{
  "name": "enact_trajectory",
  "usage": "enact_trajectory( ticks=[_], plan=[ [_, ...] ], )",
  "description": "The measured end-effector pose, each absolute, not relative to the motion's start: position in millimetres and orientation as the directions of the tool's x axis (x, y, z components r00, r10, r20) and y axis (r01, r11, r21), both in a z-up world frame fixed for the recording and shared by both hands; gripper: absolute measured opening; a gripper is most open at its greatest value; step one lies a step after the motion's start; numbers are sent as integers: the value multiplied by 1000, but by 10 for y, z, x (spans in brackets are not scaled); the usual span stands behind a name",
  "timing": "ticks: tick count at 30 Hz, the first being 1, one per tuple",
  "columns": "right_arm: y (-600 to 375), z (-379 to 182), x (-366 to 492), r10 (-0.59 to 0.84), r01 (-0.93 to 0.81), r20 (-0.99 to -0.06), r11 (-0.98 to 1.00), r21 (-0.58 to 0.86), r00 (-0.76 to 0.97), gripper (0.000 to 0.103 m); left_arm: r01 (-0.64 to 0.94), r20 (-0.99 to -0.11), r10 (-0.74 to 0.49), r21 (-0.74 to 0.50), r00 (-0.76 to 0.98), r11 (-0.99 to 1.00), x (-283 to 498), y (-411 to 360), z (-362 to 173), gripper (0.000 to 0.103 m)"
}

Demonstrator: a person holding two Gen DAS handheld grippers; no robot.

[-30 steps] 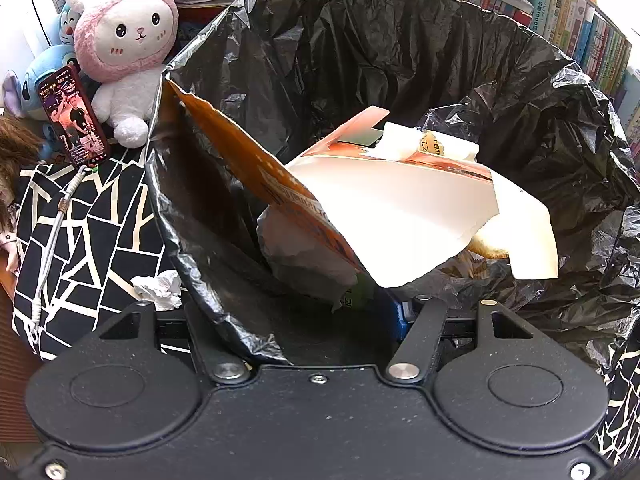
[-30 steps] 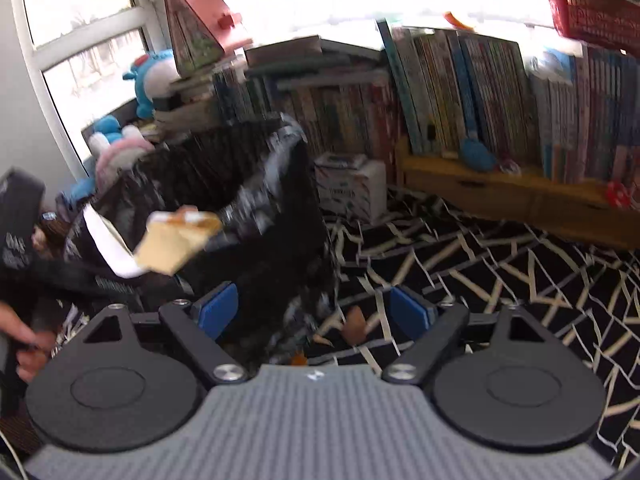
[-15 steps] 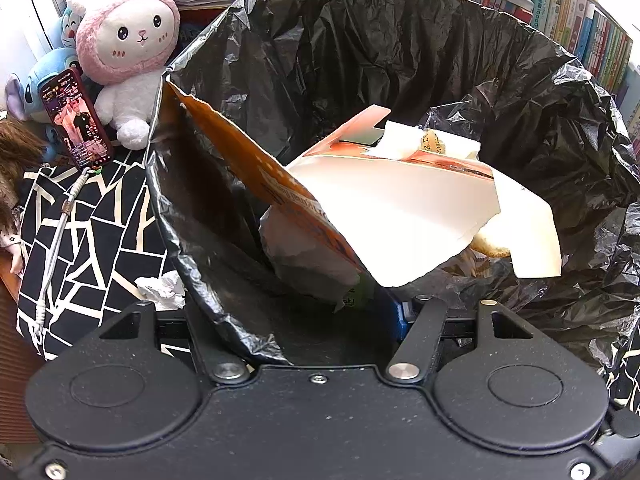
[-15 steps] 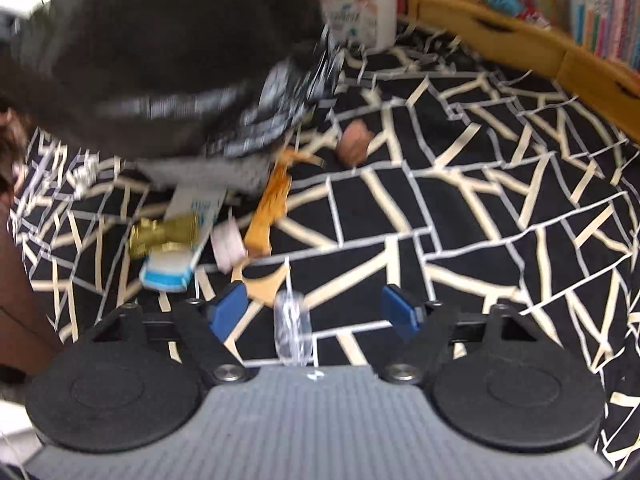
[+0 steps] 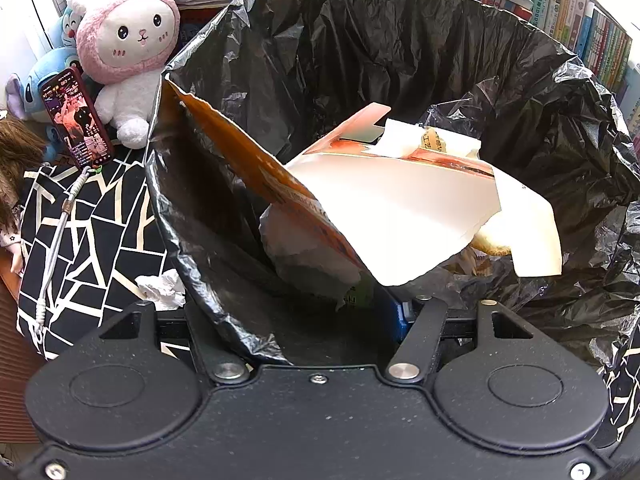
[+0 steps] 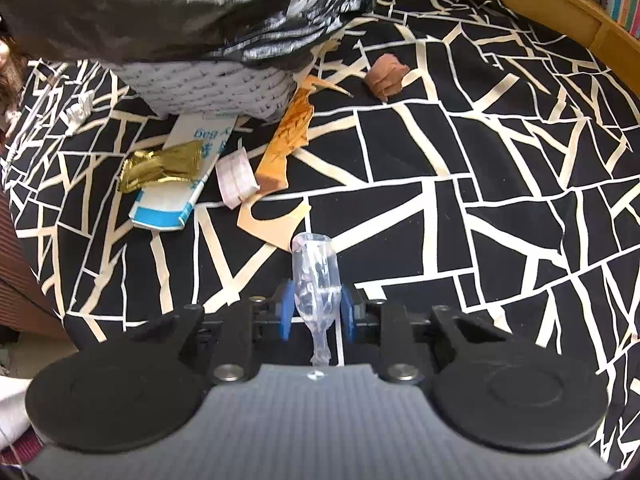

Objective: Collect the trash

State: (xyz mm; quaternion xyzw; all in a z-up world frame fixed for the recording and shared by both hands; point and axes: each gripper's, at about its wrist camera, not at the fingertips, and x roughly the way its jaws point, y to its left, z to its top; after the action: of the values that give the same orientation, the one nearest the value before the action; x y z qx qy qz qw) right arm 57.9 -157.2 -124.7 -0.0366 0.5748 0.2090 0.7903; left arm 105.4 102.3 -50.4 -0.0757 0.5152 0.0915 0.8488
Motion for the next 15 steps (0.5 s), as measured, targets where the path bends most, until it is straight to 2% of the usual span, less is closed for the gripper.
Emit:
enact_trajectory(
  ticks=[9, 15],
  plan=[
    [-1888, -736, 802, 317, -266, -864, 938, 223, 392, 30, -233, -889, 73, -39, 453, 972, 1052, 1027, -506, 62],
    [-2129, -61, 1057, 365, -199, -751, 931, 307, 550, 30, -233, -888, 66, -47, 454, 971, 1059, 1047, -511, 62]
  ],
)
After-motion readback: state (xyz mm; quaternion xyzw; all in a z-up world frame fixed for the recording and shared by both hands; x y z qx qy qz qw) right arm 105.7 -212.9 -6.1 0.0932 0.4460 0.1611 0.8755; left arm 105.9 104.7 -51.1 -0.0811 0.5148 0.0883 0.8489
